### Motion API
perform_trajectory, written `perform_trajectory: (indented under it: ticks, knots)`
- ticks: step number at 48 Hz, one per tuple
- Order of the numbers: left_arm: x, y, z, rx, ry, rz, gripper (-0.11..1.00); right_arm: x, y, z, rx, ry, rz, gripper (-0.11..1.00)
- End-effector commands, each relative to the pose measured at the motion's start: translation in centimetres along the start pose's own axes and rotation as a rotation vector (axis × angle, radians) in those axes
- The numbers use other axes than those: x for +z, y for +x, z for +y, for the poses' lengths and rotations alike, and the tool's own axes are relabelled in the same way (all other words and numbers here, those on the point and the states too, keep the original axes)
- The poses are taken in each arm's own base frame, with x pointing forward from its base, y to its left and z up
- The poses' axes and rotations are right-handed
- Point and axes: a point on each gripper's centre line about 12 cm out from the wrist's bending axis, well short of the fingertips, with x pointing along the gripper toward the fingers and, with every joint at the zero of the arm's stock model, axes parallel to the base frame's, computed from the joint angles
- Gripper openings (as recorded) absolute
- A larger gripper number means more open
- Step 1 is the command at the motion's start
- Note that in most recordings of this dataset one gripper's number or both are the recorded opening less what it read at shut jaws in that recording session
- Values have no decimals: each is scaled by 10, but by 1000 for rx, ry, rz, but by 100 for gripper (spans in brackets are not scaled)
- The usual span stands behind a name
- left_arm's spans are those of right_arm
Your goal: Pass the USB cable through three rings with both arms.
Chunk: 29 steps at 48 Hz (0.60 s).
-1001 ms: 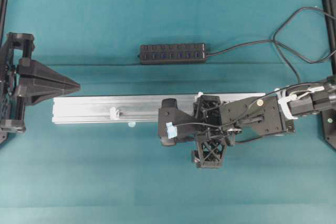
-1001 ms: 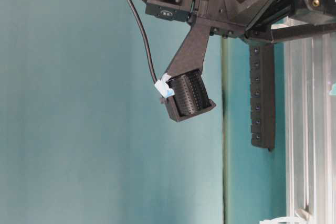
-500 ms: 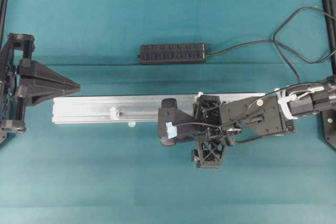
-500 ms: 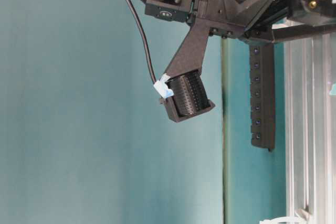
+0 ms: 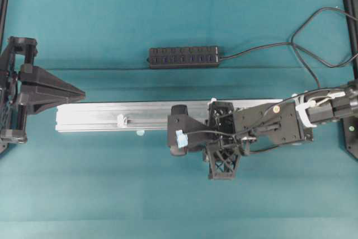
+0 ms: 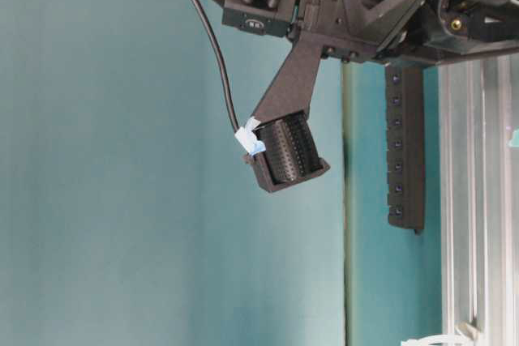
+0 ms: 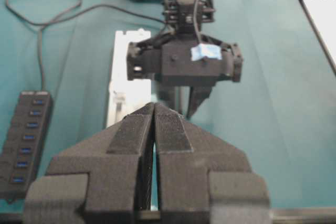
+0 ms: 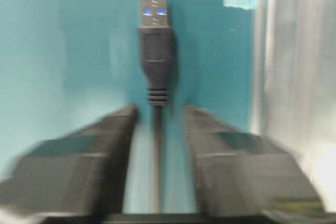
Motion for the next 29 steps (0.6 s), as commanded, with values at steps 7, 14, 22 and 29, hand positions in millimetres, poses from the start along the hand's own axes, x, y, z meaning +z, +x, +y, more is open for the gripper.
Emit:
perform_trajectory:
  ticks: [7, 14, 22, 29]
  knots:
    - [5, 0, -1, -3, 1, -17, 2, -4, 6, -2, -6, -2, 21, -6]
    - [6, 0, -1, -3, 2, -18, 2, -3, 6, -1, -5, -4, 19, -6]
    - [6, 0, -1, -3, 2, -20, 2, -2, 6, -1, -5, -5, 18, -6]
    - [6, 0, -1, -3, 1, -21, 2, -2, 6, -1, -5, -5, 18, -6]
